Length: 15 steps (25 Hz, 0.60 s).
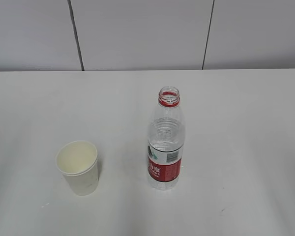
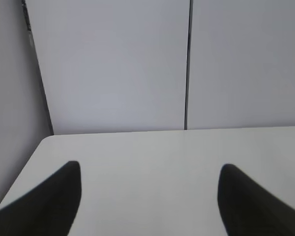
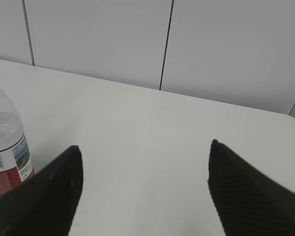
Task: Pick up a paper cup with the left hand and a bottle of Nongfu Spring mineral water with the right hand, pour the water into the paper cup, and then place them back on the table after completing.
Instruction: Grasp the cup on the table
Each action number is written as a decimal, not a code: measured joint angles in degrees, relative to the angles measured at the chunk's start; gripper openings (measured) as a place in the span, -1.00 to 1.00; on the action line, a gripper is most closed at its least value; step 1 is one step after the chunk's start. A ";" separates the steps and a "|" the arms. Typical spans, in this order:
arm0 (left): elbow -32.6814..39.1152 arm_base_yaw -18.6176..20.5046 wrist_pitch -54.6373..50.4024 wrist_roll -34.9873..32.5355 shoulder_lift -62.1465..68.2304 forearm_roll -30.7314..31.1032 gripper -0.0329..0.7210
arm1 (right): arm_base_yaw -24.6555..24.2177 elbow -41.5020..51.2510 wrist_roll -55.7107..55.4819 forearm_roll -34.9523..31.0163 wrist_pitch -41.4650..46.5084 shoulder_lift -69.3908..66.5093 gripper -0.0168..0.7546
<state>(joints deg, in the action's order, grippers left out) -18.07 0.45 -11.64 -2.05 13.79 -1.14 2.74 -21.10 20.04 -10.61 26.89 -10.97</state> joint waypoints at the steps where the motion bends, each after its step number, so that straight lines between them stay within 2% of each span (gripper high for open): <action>1: 0.04 -0.80 3.10 0.56 1.91 0.76 0.48 | 0.00 0.00 0.00 0.00 0.00 0.00 0.57; 6: 0.04 -4.21 13.02 4.82 14.45 7.21 0.48 | 0.00 0.00 0.00 0.00 0.00 0.00 0.57; 11: 1.13 -5.56 24.34 5.17 24.22 7.36 0.47 | 0.00 0.00 0.00 0.00 0.00 0.00 0.57; 15: 4.96 -5.55 32.04 5.19 29.90 4.72 0.47 | 0.00 0.00 0.00 0.00 0.00 0.00 0.57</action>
<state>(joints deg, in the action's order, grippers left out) -13.11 -5.11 20.39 3.14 43.69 3.58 2.74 -21.10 20.04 -10.61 26.89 -10.97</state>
